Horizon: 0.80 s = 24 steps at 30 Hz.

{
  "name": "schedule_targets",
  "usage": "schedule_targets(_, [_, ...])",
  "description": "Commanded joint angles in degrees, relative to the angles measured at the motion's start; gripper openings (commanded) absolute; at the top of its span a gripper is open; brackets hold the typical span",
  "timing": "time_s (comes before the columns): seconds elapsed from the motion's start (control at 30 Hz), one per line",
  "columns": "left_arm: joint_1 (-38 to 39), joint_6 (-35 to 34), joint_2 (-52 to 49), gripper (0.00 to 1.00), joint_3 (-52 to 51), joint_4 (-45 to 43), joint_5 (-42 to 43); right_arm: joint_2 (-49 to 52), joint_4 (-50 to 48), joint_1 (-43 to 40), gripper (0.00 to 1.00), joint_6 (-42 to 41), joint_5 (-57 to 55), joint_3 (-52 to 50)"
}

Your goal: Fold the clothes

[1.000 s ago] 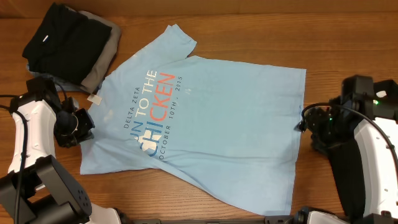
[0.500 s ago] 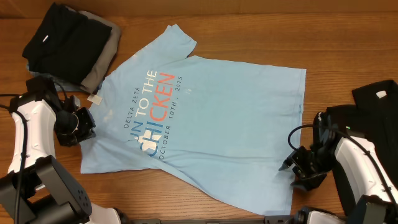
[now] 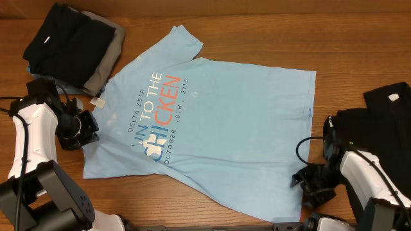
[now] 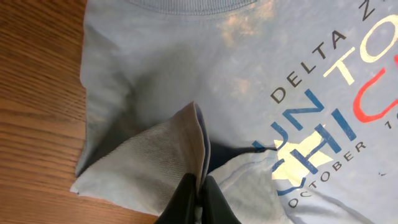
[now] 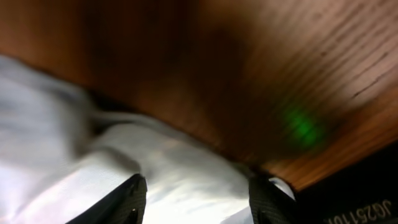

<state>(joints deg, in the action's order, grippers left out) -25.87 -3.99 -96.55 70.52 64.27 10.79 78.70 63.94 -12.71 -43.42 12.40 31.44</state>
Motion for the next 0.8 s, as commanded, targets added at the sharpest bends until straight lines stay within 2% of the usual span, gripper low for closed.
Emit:
schedule_targets(0.0, [0.4,1.7,0.0,0.04,1.2,-0.2,1.1,-0.2,-0.7,-0.2,0.54,-3.2,-1.3,-3.0])
schedule_targets(0.2, [0.4,1.7,0.0,0.04,1.2,-0.4,1.2,-0.2,-1.5,-0.1,0.37,-2.3,0.6,-4.1])
schedule_targets(0.23, [0.4,1.7,0.0,0.04,1.2,-0.4,1.2,-0.2,-1.5,-0.1,0.29,-1.8,0.8,-4.1])
schedule_targets(0.37, [0.4,1.7,0.0,0.04,1.2,-0.4,1.2,-0.2,-1.6,-0.1,0.09,0.7,3.1,-3.6])
schedule_targets(0.47, [0.4,1.7,0.0,0.04,1.4,-0.5,1.1,-0.2,-0.9,-0.1,0.04,3.3,5.6,-1.3])
schedule_targets(0.77, [0.4,5.2,0.0,0.04,6.3,0.3,5.8,-0.3,4.6,-0.1,0.04,9.2,8.9,12.5])
